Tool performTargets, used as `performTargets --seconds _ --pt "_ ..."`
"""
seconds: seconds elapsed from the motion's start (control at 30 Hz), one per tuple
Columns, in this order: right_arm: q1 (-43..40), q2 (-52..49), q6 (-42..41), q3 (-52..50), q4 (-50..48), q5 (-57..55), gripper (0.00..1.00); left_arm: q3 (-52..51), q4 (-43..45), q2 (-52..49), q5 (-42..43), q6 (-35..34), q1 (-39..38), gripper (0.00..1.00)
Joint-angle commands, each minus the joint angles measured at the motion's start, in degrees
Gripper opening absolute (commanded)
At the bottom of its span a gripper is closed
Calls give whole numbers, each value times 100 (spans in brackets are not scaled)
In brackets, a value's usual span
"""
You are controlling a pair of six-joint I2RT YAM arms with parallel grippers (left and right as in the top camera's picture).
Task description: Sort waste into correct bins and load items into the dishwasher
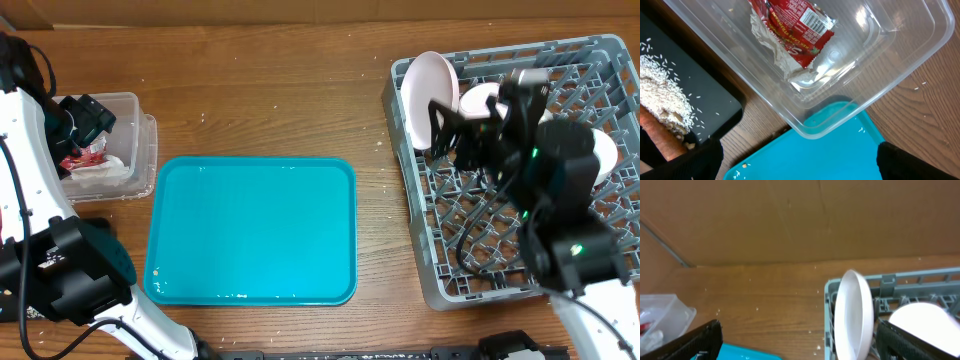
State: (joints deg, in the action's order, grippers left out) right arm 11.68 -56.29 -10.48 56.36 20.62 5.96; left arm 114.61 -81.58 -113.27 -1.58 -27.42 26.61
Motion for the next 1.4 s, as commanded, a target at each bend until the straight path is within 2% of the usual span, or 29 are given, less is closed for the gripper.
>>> performTargets --seconds 0.0,0.3,0.5,0.83,1.07,1.37 --pt "-20 898 -116 -1318 -1045 57 100 -9 0 13 -33 -2 -39 100" --pt "-20 3178 -326 -4164 -3257 -280 100 -9 0 13 -33 -2 -39 100" --pt "-184 4588 -328 -5134 -3475 -439 100 -9 0 13 -33 -2 -39 100" --pt "-743 5602 -323 -5591 -3327 -503 100 -9 0 13 -33 -2 -39 100" --pt "-881 5617 -302 -5589 -3292 -682 100 -9 0 13 -33 -2 -39 100" --pt "-881 5617 -299 -5591 -2719 -1165 100 -9 0 13 -33 -2 -39 100"
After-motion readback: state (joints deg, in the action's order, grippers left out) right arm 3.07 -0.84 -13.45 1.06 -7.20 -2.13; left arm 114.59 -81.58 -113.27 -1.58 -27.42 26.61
